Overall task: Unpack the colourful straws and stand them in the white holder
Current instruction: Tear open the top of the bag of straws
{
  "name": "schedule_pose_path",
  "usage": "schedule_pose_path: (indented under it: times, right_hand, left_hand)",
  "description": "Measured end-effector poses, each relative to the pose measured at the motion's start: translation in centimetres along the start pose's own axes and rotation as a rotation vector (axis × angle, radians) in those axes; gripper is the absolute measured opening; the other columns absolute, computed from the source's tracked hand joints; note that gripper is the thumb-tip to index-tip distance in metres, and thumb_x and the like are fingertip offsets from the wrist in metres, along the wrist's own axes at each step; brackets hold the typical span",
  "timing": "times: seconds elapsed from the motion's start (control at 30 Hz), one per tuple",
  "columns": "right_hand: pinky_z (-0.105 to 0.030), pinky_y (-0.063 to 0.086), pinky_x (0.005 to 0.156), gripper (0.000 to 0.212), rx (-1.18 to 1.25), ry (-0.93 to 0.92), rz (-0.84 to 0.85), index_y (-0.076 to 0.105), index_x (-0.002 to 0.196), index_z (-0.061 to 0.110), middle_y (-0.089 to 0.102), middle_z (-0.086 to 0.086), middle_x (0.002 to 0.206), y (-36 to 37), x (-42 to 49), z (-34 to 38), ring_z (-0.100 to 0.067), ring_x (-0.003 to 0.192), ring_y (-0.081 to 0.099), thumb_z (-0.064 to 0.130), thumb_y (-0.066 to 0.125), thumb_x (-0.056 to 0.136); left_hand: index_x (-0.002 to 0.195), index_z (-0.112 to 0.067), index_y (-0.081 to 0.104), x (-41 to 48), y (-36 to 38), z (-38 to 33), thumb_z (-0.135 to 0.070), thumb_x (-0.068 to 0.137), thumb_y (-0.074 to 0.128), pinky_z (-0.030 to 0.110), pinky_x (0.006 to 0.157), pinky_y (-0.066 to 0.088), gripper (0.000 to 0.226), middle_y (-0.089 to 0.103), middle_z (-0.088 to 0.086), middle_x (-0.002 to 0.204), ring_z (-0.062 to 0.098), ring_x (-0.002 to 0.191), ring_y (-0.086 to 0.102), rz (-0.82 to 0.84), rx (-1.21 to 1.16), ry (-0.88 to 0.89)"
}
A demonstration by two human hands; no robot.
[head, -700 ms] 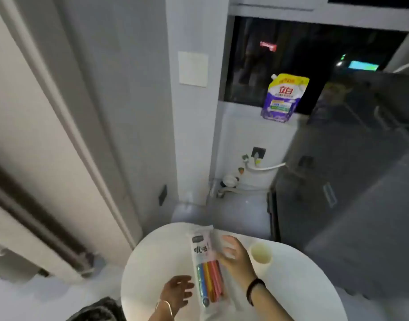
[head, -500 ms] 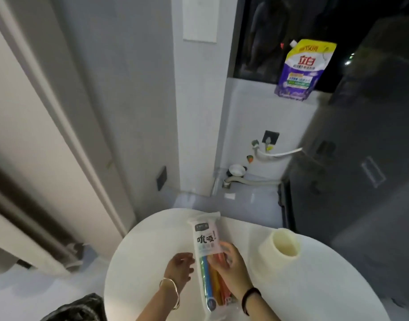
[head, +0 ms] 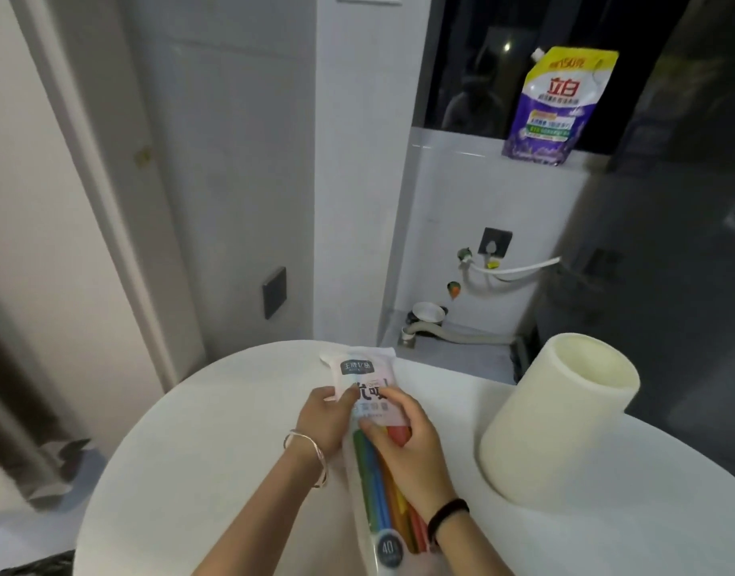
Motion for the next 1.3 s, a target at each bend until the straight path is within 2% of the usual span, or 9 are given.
schedule_pose_path:
  times: [0.17, 0.3, 0.47, 0.63, 0.73, 0.87, 1.03, 1.13, 1.3]
  right_hand:
    - [-0.017, 0.054, 0.081, 0.048, 0.022, -0.031, 0.018, 0.047, 0.119, 0.038, 0.054, 0.009, 0.124, 0.1, -1.4, 0.7, -0.004, 0.107, 0.056, 0.024, 0.071, 0.080]
    - [-0.011, 0.052, 0.076, 0.045, 0.134, -0.066, 0.018, 0.050, 0.120, 0.037, 0.055, 0.009, 0.126, -0.5, -4.4, 3.1, 0.000, 0.107, 0.056, 0.021, 0.070, 0.082]
    - [-0.022, 0.035, 0.109, 0.039, 0.200, -0.193, 0.015, 0.046, 0.124, 0.045, 0.042, 0.020, 0.142, -2.4, -9.0, 9.7, 0.003, 0.130, 0.040, 0.028, 0.057, 0.091]
    - [-0.027, 0.035, 0.111, 0.048, 0.261, -0.276, 0.052, 0.042, 0.132, 0.045, 0.039, 0.017, 0.147, -4.5, -13.0, 16.8, 0.001, 0.133, 0.037, 0.052, 0.046, 0.085]
    - [-0.010, 0.044, 0.092, 0.045, 0.333, -0.326, 0.032, 0.045, 0.127, 0.034, 0.053, 0.014, 0.131, -6.1, -14.8, 20.0, 0.004, 0.119, 0.051, 0.051, 0.043, 0.085]
    - [-0.013, 0.049, 0.075, 0.047, 0.354, -0.285, 0.019, 0.047, 0.108, 0.032, 0.064, 0.022, 0.098, -7.1, -16.7, 21.6, 0.004, 0.098, 0.061, 0.065, 0.045, 0.075]
    - [-0.029, 0.047, 0.090, 0.067, 0.285, -0.173, 0.041, 0.046, 0.103, 0.021, 0.066, 0.010, 0.104, -6.7, -18.0, 20.5, -0.006, 0.103, 0.061, 0.077, 0.046, 0.067]
    - [-0.030, 0.044, 0.083, 0.053, 0.236, -0.169, 0.032, 0.041, 0.084, 0.020, 0.055, 0.015, 0.072, -6.7, -18.9, 20.7, -0.005, 0.076, 0.055, 0.069, 0.052, 0.069]
    - [-0.025, 0.038, 0.070, 0.040, 0.239, -0.200, 0.043, 0.041, 0.075, 0.018, 0.041, -0.005, 0.076, -6.5, -20.4, 21.4, -0.006, 0.067, 0.045, 0.052, 0.060, 0.077]
  left_hand:
    - [0.101, 0.004, 0.068, -1.8, 0.1, -0.1, -0.026, 0.093, 0.057, 0.017, 0.053, 0.049, 0.033, 0.070, 0.009, 0.083, 0.017, 0.069, 0.064, 0.106, -0.012, 0.024]
    - [0.103, -0.002, 0.069, -5.6, -0.6, -1.8, -0.038, 0.093, 0.053, 0.028, 0.066, 0.055, 0.041, 0.073, 0.013, 0.097, 0.023, 0.077, 0.067, 0.152, -0.057, 0.085]
    - [0.099, -0.031, 0.071, -13.1, -1.7, -5.9, -0.070, 0.088, 0.030, 0.025, 0.060, 0.056, 0.058, 0.077, -0.008, 0.087, 0.016, 0.076, 0.074, 0.340, -0.242, 0.171]
    - [0.120, -0.039, 0.061, -20.5, -2.9, -11.0, -0.073, 0.087, 0.016, 0.036, 0.079, 0.058, 0.065, 0.070, -0.013, 0.116, 0.020, 0.100, 0.070, 0.449, -0.236, 0.340]
    - [0.118, -0.036, 0.063, -23.8, -3.4, -13.0, -0.070, 0.089, 0.022, 0.039, 0.085, 0.056, 0.061, 0.071, -0.010, 0.115, 0.019, 0.104, 0.068, 0.460, -0.231, 0.416]
    - [0.106, -0.033, 0.065, -26.7, -3.7, -13.6, -0.071, 0.088, 0.028, 0.044, 0.093, 0.053, 0.056, 0.072, -0.001, 0.110, 0.022, 0.105, 0.066, 0.463, -0.183, 0.446]
    - [0.080, -0.020, 0.054, -27.7, -4.0, -12.4, -0.069, 0.085, 0.039, 0.024, 0.062, 0.054, 0.052, 0.071, -0.012, 0.073, 0.006, 0.069, 0.069, 0.423, -0.143, 0.486]
    - [0.092, -0.017, 0.057, -28.3, -4.3, -11.8, -0.064, 0.082, 0.050, 0.015, 0.053, 0.051, 0.049, 0.072, -0.020, 0.074, -0.001, 0.067, 0.070, 0.420, -0.133, 0.515]
    - [0.090, -0.015, 0.052, -29.3, -4.4, -11.7, -0.052, 0.084, 0.060, 0.018, 0.057, 0.051, 0.038, 0.071, -0.006, 0.084, 0.008, 0.075, 0.068, 0.486, -0.140, 0.499]
Point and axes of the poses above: each hand's wrist, its own x-axis towards the middle knuckle, its own y-axis out of the palm, z = x × y, the point moved 9 cm from there along x, towards the middle knuckle
